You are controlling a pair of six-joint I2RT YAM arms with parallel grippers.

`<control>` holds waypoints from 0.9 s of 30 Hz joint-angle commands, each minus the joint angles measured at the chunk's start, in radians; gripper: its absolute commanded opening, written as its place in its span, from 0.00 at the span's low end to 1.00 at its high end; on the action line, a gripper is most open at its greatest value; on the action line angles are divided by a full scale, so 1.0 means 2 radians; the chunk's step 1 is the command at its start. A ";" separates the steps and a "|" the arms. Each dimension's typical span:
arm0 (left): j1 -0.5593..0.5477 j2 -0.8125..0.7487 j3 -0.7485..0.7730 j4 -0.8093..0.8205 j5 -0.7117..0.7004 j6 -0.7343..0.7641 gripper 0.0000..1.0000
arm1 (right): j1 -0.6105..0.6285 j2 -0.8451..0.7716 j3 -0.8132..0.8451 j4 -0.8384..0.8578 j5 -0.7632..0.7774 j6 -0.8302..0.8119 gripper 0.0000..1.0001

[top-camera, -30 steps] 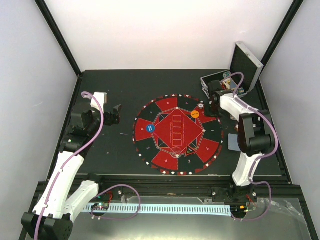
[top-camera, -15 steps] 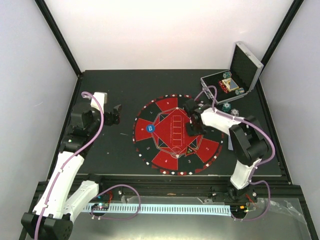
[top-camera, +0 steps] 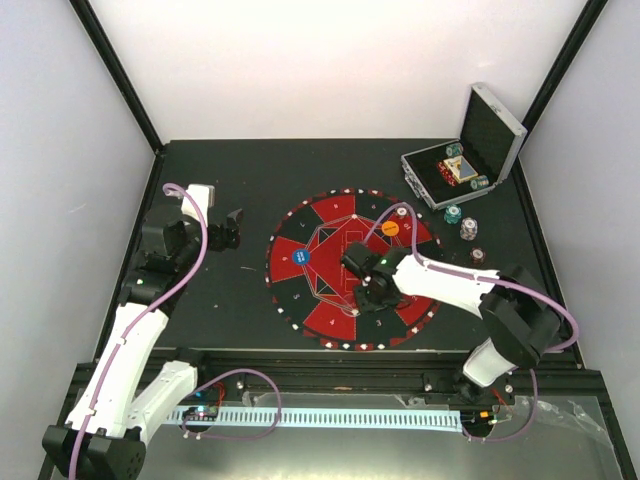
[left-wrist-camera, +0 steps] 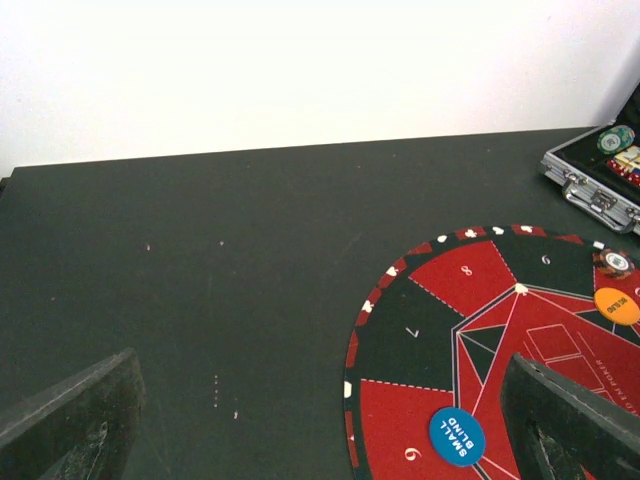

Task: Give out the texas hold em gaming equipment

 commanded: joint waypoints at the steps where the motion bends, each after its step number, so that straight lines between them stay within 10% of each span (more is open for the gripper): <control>1: -0.002 -0.008 0.001 -0.001 0.001 0.000 0.99 | 0.046 -0.005 -0.007 0.003 -0.013 0.049 0.39; 20: -0.002 -0.006 0.001 -0.001 0.002 0.000 0.99 | 0.111 0.046 -0.018 0.019 -0.008 0.089 0.40; 27: -0.002 -0.006 0.001 -0.002 0.001 0.000 0.99 | 0.110 0.042 -0.022 0.015 -0.015 0.085 0.59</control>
